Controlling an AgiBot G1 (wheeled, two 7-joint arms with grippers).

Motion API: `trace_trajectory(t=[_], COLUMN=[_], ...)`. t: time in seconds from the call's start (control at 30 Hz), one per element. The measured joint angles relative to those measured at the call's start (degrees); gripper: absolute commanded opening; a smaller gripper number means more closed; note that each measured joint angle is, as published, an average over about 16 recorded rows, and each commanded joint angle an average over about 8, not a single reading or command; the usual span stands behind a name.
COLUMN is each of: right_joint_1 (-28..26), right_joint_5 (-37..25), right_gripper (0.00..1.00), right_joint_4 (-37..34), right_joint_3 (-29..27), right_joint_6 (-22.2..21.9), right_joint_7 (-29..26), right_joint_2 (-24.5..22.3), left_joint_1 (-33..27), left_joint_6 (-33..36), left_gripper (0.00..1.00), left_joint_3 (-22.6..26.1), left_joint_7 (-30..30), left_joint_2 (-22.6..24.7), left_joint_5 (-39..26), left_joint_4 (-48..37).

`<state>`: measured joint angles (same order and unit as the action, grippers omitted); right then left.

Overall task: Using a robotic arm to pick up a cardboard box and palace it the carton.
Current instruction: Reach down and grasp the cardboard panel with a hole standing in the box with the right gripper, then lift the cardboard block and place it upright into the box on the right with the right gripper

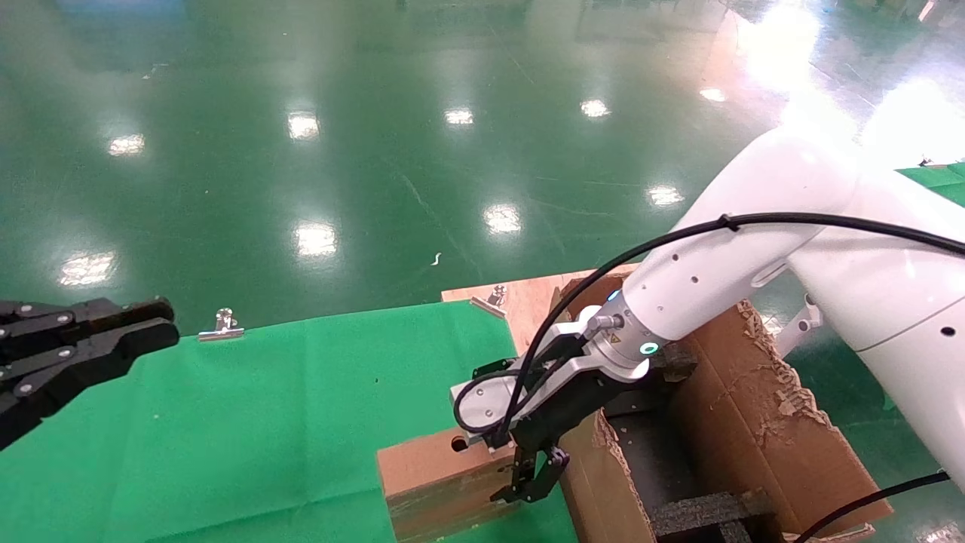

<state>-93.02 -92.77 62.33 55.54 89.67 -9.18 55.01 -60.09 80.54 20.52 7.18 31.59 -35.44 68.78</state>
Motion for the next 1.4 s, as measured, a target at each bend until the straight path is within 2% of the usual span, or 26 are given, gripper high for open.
trace_trajectory(t=[1.03, 1.4], right_joint_1=[0.34, -4.27], right_joint_5=[0.85, 5.93], right_gripper=[0.0, 0.0], right_joint_4=[0.04, -1.85], right_joint_3=[-0.8, -2.22], right_joint_6=[0.01, 0.43], right_joint_7=[-0.01, 0.4], right_joint_2=[-0.47, -3.19], left_joint_1=[0.0, 0.0], left_joint_6=[0.0, 0.0], left_gripper=[1.0, 1.0], left_joint_3=[0.0, 0.0], left_joint_7=[0.0, 0.0], left_joint_2=[0.0, 0.0], left_joint_5=[0.0, 0.0], left_joint_4=[0.0, 0.0])
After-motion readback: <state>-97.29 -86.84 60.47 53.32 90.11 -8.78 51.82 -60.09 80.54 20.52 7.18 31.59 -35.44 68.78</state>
